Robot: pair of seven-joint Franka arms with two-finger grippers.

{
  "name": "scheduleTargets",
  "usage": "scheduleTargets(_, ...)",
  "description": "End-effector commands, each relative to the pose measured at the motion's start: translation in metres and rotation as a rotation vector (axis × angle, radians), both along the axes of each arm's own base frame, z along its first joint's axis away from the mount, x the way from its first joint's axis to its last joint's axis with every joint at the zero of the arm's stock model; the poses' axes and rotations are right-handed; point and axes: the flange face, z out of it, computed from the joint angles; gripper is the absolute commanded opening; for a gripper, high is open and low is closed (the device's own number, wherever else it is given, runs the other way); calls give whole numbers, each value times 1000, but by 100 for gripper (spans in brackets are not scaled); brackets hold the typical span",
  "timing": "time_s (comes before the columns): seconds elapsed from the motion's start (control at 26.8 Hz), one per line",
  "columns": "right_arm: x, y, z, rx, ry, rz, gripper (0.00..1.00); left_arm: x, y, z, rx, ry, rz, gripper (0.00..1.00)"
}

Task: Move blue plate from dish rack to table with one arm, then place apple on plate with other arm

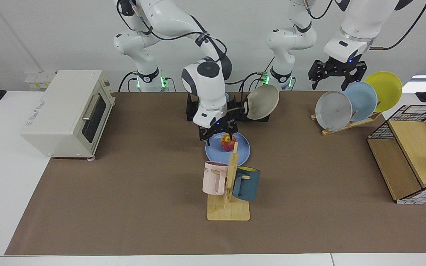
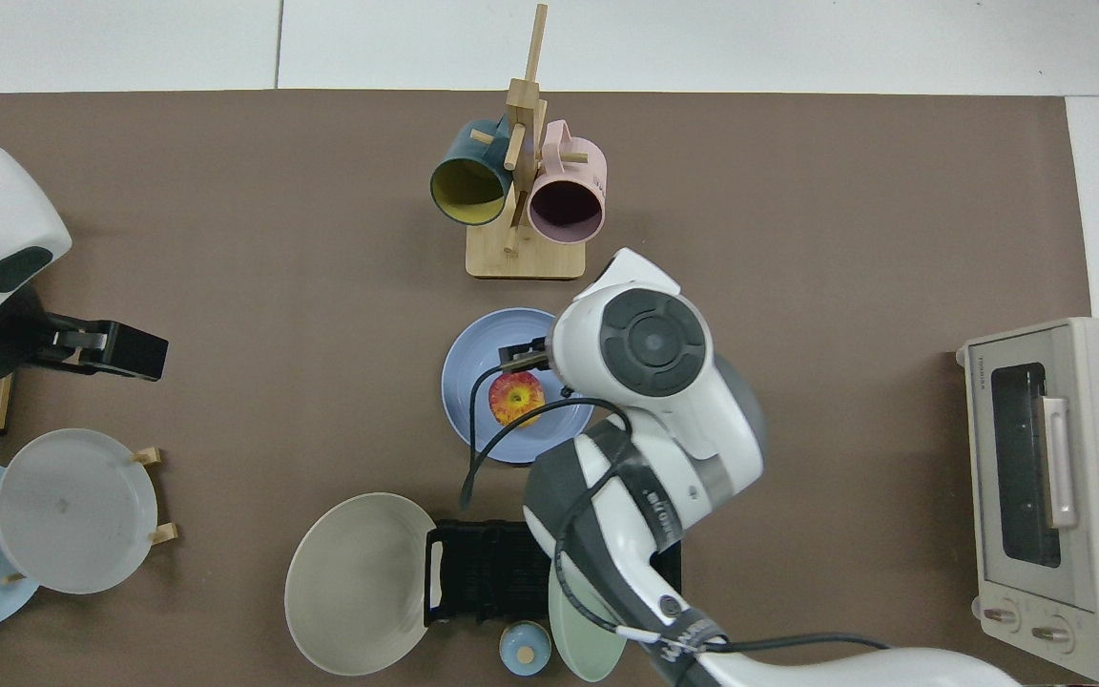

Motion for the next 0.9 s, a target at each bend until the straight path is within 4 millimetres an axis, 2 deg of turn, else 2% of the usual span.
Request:
scheduleTargets(0.0,9,-72,54,-17,16,-10,100,-7,3,3,11,3,53,100)
scheduleTargets(0.19,19,-135,81,-41,28,26,100,-7,3,4,14,0,50,100)
scheduleTargets(0.37,20,-192,106,-56,46,39,100,-7,3,4,16,1,50,100)
scheduleTargets(0.6,8,-274,139,-72,88,63,100,-7,4,4,17,1,47,100)
scheduleTargets(0.86,-7,-346,164,-145,89,67,100,-7,4,4,17,1,47,100)
